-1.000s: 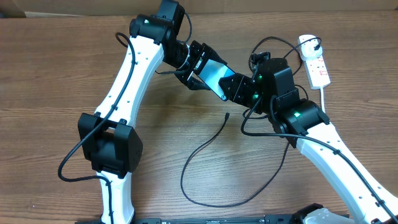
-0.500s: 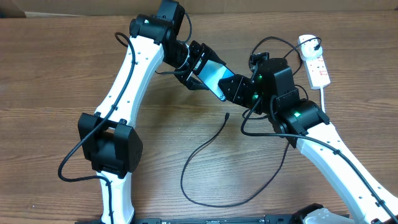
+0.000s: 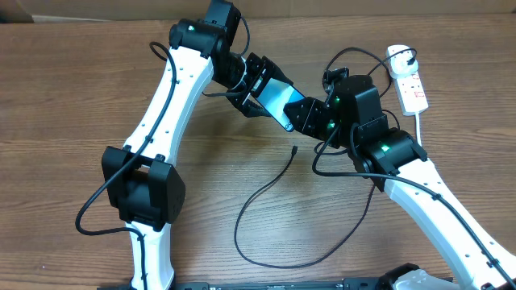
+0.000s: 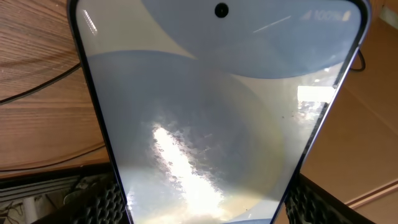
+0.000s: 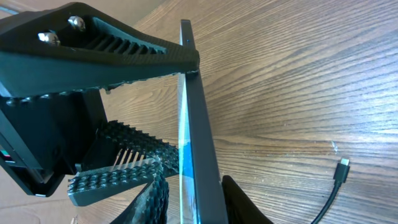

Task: Plug charger to phone and switch on socket
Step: 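Hold the phone steady between both grippers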

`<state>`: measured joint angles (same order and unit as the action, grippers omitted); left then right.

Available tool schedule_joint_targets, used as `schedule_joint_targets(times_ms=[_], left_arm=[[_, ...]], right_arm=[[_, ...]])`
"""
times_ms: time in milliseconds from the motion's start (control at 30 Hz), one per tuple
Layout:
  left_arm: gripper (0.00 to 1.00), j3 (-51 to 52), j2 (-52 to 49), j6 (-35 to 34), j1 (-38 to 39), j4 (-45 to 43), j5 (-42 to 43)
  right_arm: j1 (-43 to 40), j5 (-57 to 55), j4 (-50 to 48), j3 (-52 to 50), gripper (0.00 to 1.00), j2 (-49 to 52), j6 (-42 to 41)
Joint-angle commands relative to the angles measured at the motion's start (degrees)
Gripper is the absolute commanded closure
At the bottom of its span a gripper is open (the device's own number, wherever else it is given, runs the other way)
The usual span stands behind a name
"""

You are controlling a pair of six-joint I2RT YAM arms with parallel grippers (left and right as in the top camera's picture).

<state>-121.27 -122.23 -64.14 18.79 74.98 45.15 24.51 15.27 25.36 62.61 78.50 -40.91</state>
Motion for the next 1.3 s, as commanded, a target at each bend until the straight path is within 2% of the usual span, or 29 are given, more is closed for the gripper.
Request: schedule_joint_targets(times_ms=[0, 667, 933, 1067, 1133, 1267], left_arm=[[0.30, -1.6, 2.4, 1.4, 0.5, -0.2, 0.7], [0.27, -1.6, 2.4, 1.4, 0.5, -0.2, 0.9], [0.21, -1.6, 2.4, 1.4, 0.5, -0.3, 0.8], [0.19, -1.6, 2.4, 3.7, 0.5, -0.7, 0.5], [0.14, -1.6, 2.4, 4.4, 0.5, -0.7, -0.2], [0.14, -1.6, 2.4, 5.6, 0.5, -0.7, -2.8]], right_arm=[[0.2, 0.5, 0.0, 1.3, 0.76, 0.3, 0.2], [0.2, 0.4, -0.7, 1.3, 0.86, 0.3, 0.0], [0.2, 0.4, -0.7, 1.3, 0.95, 0.3, -0.2], [0.2, 0.4, -0.7, 1.3, 0.96, 0.3, -1.1], [0.2, 0.4, -0.7, 1.3, 0.96, 0.3, -1.1], [0.2, 0.2, -0.6, 1.3, 0.96, 0.3, -1.1]])
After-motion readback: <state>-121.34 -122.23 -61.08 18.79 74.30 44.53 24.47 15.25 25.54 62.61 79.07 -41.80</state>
